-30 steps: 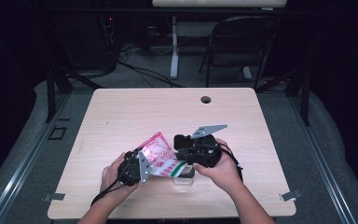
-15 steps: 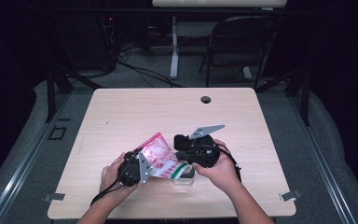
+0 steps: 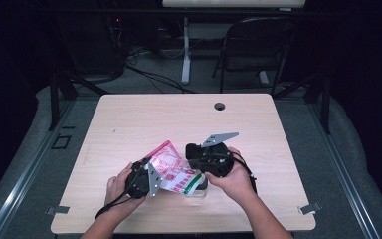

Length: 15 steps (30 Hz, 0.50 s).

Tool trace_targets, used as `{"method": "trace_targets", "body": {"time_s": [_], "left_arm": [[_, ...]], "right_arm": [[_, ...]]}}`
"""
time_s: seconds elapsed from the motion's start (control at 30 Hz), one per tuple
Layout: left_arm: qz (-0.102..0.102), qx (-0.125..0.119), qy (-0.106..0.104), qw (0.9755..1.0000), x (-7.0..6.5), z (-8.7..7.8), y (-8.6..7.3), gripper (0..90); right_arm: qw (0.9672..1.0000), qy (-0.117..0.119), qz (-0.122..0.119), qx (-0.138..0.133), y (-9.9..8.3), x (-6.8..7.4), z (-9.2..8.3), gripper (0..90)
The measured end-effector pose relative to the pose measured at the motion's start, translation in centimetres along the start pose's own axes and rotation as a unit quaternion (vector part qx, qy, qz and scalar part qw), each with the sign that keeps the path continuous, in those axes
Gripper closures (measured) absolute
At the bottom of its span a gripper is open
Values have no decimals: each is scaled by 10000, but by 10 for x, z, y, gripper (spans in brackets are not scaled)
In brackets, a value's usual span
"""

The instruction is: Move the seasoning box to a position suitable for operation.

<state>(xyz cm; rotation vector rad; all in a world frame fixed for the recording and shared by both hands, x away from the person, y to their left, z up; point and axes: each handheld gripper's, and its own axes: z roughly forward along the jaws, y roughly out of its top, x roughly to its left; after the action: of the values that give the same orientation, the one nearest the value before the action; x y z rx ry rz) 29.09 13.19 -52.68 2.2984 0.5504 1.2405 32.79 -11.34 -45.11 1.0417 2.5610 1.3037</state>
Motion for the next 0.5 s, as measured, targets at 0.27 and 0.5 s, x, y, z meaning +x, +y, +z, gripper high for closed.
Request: {"method": "trace_targets", "body": {"time_s": [0.27, 0.5], "left_arm": [[121, -15, 76, 9999, 0, -1, 3, 612], [144, -11, 108, 9998, -2, 0, 4, 614]], "right_arm": [[9999, -88, 55, -57, 0, -3, 0, 900], [9999, -95, 96, -81, -2, -7, 0, 900]]}}
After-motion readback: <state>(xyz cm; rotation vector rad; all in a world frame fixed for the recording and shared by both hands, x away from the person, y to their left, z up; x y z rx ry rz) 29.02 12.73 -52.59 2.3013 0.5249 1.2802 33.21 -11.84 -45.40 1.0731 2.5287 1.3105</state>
